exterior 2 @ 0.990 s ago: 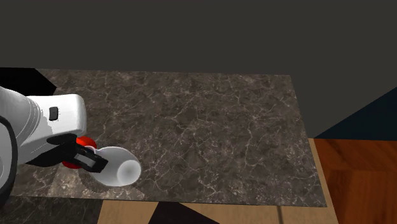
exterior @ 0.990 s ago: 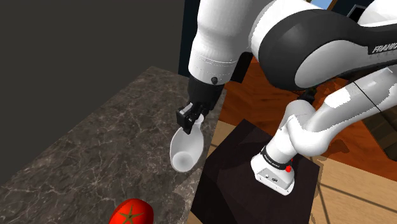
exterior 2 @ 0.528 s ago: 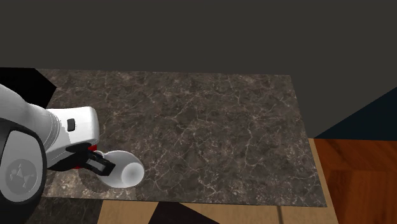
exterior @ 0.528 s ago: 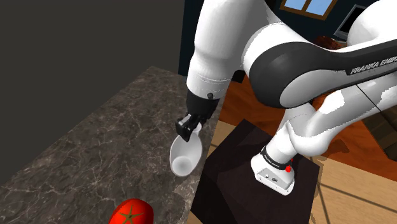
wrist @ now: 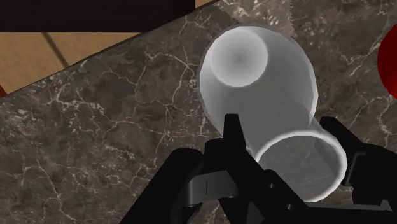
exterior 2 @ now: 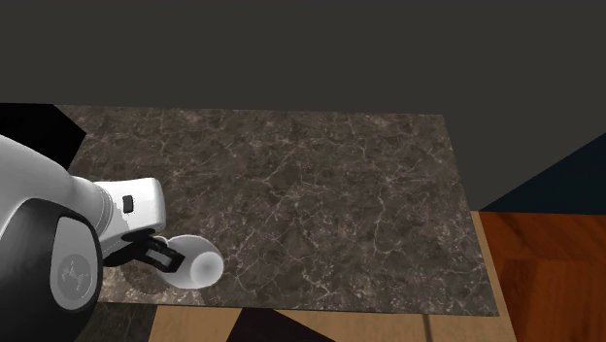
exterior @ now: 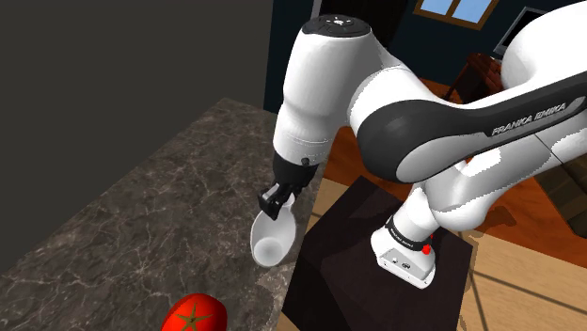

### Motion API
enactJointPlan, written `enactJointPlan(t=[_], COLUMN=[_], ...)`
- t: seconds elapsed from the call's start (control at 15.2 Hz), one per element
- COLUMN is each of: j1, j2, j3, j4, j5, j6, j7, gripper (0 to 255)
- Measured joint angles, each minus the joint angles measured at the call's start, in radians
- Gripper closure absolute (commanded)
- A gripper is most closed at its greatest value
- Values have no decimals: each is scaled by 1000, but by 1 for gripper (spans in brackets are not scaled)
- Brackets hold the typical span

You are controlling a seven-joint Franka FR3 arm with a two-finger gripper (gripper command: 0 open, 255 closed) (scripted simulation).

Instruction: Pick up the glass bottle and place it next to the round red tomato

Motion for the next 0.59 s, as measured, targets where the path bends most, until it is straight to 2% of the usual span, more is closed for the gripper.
enactJointPlan(t=[0.26, 0.33, 0.59], j1=[0, 0, 0], j2=[1, 1, 1], j3=[1, 1, 1], j4=[-2, -2, -1], j5=[0, 0, 0], j6=[3, 3, 3], j7=[0, 0, 0], gripper=[255, 0, 0])
